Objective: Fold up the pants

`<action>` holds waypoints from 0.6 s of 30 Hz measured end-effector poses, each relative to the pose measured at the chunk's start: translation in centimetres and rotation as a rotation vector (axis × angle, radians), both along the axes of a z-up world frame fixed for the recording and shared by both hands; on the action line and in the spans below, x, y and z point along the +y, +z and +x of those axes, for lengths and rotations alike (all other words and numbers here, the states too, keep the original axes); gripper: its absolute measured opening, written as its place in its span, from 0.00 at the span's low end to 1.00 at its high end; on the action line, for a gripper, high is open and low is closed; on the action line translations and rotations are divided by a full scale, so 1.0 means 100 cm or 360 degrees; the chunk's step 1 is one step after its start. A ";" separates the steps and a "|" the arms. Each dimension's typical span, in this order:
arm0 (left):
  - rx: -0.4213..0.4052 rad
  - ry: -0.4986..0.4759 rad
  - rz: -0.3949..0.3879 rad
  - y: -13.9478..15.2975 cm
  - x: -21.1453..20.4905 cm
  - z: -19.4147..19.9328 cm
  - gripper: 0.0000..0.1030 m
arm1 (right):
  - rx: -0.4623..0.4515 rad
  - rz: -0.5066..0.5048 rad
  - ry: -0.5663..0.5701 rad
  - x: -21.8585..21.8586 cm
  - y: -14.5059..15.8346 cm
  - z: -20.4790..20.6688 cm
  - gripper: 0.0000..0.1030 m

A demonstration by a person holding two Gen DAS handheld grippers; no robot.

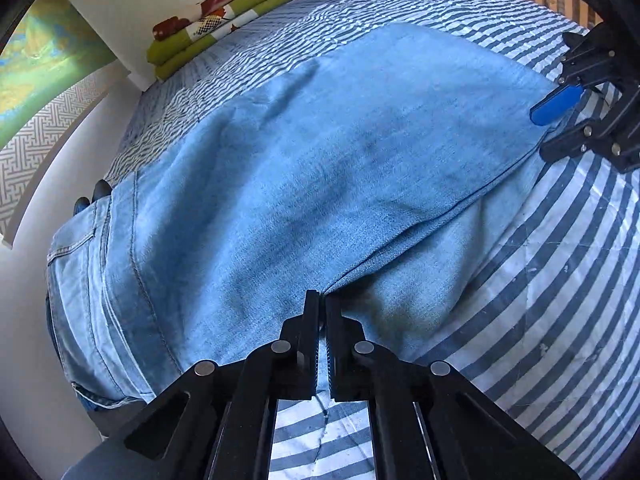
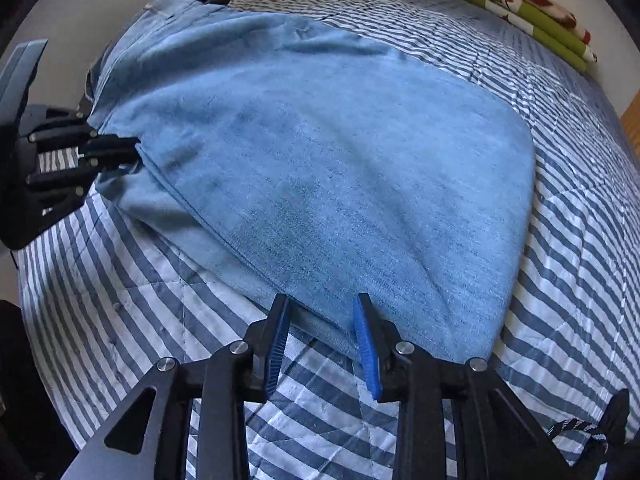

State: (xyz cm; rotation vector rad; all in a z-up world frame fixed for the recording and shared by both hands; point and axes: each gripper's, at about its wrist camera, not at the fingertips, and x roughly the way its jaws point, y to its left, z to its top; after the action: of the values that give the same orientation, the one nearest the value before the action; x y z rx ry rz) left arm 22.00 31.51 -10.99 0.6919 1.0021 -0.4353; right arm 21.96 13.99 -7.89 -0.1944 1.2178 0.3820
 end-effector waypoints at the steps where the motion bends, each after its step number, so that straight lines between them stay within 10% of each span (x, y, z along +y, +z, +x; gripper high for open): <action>1: 0.0001 -0.0001 -0.0012 0.005 0.001 -0.001 0.02 | -0.0007 -0.0009 0.0034 0.003 0.002 -0.002 0.35; 10: 0.0144 -0.0003 -0.0072 -0.001 0.014 -0.025 0.08 | 0.0182 0.0113 0.0038 -0.017 0.008 0.002 0.36; 13: 0.0098 0.0170 -0.0303 0.027 0.034 -0.016 0.46 | 0.0118 0.0320 -0.0046 -0.023 0.031 0.013 0.36; 18: -0.0091 0.0418 -0.0476 0.054 0.070 0.016 0.50 | 0.0013 0.0463 -0.0234 0.001 0.031 0.046 0.36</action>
State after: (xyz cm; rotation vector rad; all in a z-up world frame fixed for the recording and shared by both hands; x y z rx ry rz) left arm 23.58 38.49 -5.60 0.2974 0.9343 -0.3235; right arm 26.52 14.11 -4.76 0.1464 1.1616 0.4262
